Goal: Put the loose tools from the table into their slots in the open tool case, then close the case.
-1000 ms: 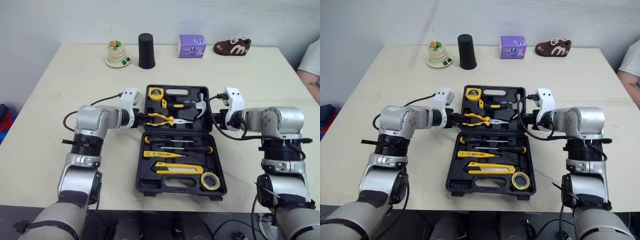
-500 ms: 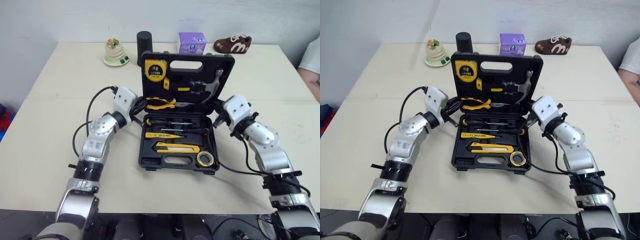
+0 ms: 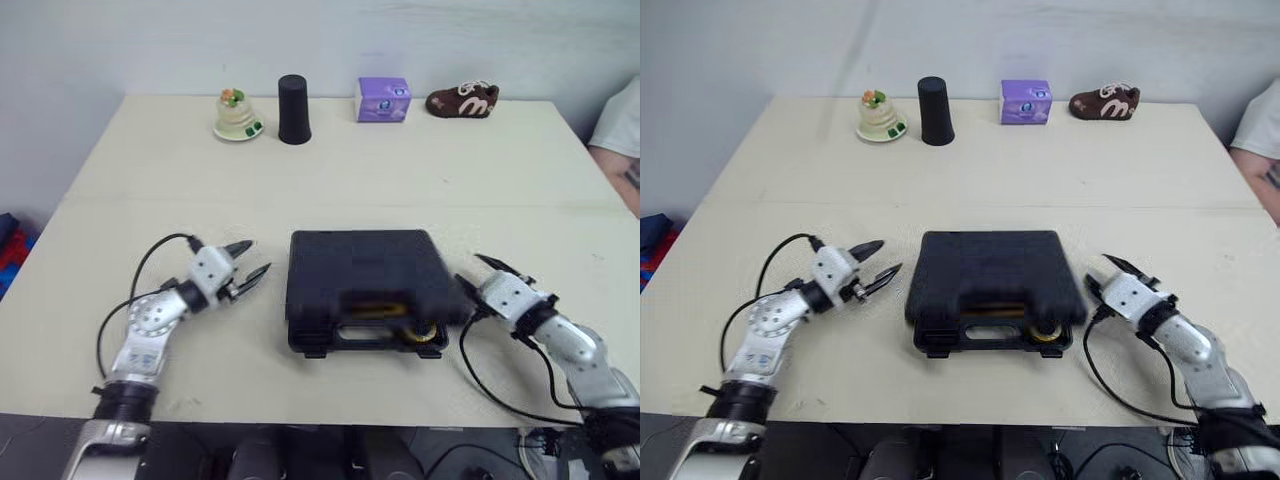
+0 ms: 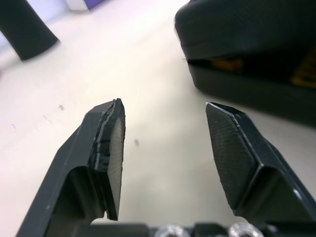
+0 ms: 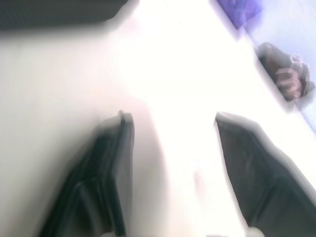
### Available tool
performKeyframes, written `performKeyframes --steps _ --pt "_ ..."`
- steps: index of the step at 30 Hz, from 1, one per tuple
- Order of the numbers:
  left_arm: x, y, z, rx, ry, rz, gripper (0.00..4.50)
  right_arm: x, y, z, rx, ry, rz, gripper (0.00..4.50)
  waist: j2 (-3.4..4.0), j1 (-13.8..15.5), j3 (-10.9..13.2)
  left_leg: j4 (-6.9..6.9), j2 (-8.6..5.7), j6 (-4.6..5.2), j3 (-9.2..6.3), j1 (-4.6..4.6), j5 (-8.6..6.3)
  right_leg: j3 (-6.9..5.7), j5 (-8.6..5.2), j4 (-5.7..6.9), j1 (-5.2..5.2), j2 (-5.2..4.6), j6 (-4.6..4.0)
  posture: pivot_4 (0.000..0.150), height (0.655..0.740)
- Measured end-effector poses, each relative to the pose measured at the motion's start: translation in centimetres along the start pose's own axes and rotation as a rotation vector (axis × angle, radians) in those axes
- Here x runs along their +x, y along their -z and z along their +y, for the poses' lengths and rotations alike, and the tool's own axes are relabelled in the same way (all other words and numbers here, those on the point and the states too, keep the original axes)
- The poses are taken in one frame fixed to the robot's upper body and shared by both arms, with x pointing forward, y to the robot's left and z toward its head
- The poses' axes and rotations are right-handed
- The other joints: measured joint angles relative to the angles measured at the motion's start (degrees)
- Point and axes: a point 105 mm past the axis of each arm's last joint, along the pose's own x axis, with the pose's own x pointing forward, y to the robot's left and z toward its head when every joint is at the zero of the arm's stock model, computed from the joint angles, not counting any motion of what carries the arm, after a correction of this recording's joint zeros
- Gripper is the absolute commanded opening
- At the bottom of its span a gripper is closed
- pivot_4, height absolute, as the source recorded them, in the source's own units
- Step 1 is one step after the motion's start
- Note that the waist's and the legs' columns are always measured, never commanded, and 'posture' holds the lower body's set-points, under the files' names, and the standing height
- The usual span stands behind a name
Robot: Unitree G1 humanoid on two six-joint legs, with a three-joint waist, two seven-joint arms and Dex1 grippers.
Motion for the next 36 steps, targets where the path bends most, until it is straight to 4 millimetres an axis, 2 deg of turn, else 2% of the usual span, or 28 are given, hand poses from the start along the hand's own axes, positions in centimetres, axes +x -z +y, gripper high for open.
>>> performKeyframes --steps 1,4,6,7,10,13,14,17,20,24,27,30,33,36 --pt "-0.6 0.0 0.1 -0.014 0.020 0.013 2.53 -0.7 0.1 0.1 0.035 0.001 0.007 2.83 0.00 -0.09 0.00 -0.01 0.05 -0.02 -0.03 0.00 0.00 0.02 0.00 -0.03 0.00 0.05 0.00 0.150 0.7400" --pt "-4.7 1.1 1.7 -0.037 0.047 0.120 2.53 -4.5 1.0 0.8 0.157 -0.034 0.078 2.83 0.01 -0.59 0.00 -0.19 0.21 -0.18 0.02 0.17 -0.05 0.04 -0.04 -0.05 0.01 0.19 -0.07 0.150 0.7400" --pt "-5.4 1.0 2.9 -0.083 0.006 0.118 2.53 -6.2 1.2 1.2 0.229 -0.058 0.115 2.83 0.01 -0.55 0.00 -0.17 0.21 -0.16 -0.03 0.18 -0.08 0.02 -0.02 -0.01 0.03 0.17 -0.07 0.150 0.7400" --pt "-5.3 0.9 3.0 -0.093 0.002 0.113 2.27 -6.7 0.9 1.4 0.251 -0.075 0.118 2.62 0.01 -0.51 0.00 -0.16 0.19 -0.15 -0.03 0.19 -0.08 0.03 -0.02 0.01 0.03 0.16 -0.08 0.150 0.7400" --pt "-4.2 0.0 3.9 -0.124 0.007 0.084 1.32 -8.9 -0.2 3.8 0.372 -0.220 0.145 1.59 -0.03 0.14 -0.01 -0.14 0.15 -0.09 -0.18 0.14 -0.09 -0.04 -0.01 -0.01 0.07 0.16 -0.07 0.150 0.7400" --pt "-0.2 -1.9 4.7 -0.146 0.051 0.038 0.05 -10.4 -1.7 6.3 0.422 -0.405 0.176 0.15 -0.07 0.28 -0.04 -0.12 -0.07 0.03 -0.23 0.08 -0.10 -0.09 0.02 -0.08 0.09 0.16 -0.01 0.150 0.7400" --pt "2.1 -2.3 4.2 -0.156 0.090 0.047 0.02 -10.4 -2.3 7.0 0.423 -0.468 0.182 0.07 -0.10 0.22 -0.06 -0.13 -0.22 0.12 -0.21 0.08 -0.14 -0.12 0.06 -0.20 0.13 0.21 0.07 0.150 0.7400" --pt "5.6 -2.2 3.2 -0.185 0.143 0.070 0.02 -9.5 -2.9 7.6 0.421 -0.517 0.168 0.07 -0.55 -0.30 -0.19 -0.09 -0.26 0.08 -0.02 0.08 -0.22 -0.22 0.10 -0.32 0.11 0.21 0.13 0.150 0.7400" --pt "7.9 -1.7 2.2 -0.185 0.195 0.108 0.02 -8.2 -3.6 8.1 0.419 -0.530 0.135 0.07 -0.93 -0.57 -0.26 -0.06 -0.15 0.01 -0.03 0.08 -0.22 -0.41 0.10 -0.33 0.11 0.29 0.12 0.150 0.7400" --pt "9.6 -0.6 1.4 -0.182 0.262 0.177 0.02 -6.1 -4.3 8.4 0.382 -0.542 0.083 0.07 -0.98 -0.87 -0.26 -0.05 -0.10 -0.04 -0.03 0.07 -0.21 -0.48 0.13 -0.32 0.06 0.33 0.02 0.150 0.7400" --pt "9.5 0.1 1.2 -0.172 0.298 0.185 0.02 -4.8 -4.2 8.0 0.366 -0.521 0.059 0.07 -1.03 -1.38 -0.28 -0.05 -0.05 -0.05 -0.03 0.07 -0.21 -0.51 0.13 -0.32 0.07 0.30 -0.01 0.150 0.7400" --pt "8.8 0.3 0.4 -0.172 0.383 0.165 0.02 -3.3 -3.7 6.8 0.327 -0.481 0.054 0.07 -1.04 -1.40 -0.29 -0.01 -0.06 -0.01 0.00 0.04 -0.21 -0.56 0.14 -0.31 0.07 0.20 -0.02 0.150 0.7400" --pt "7.6 0.5 0.1 -0.180 0.457 0.153 0.02 -1.6 -2.7 4.8 0.274 -0.409 0.066 0.07 -1.04 -1.32 -0.29 0.02 -0.07 0.06 0.00 -0.03 -0.22 -0.57 0.14 -0.30 0.02 0.12 -0.01 0.150 0.7400" --pt "5.8 1.0 0.3 -0.191 0.475 0.129 0.02 -0.2 -1.9 3.4 0.291 -0.319 0.074 0.07 -1.00 -1.21 -0.27 0.01 0.13 0.04 0.01 -0.08 -0.22 -0.55 0.10 -0.28 -0.04 0.13 -0.08 0.150 0.7400"
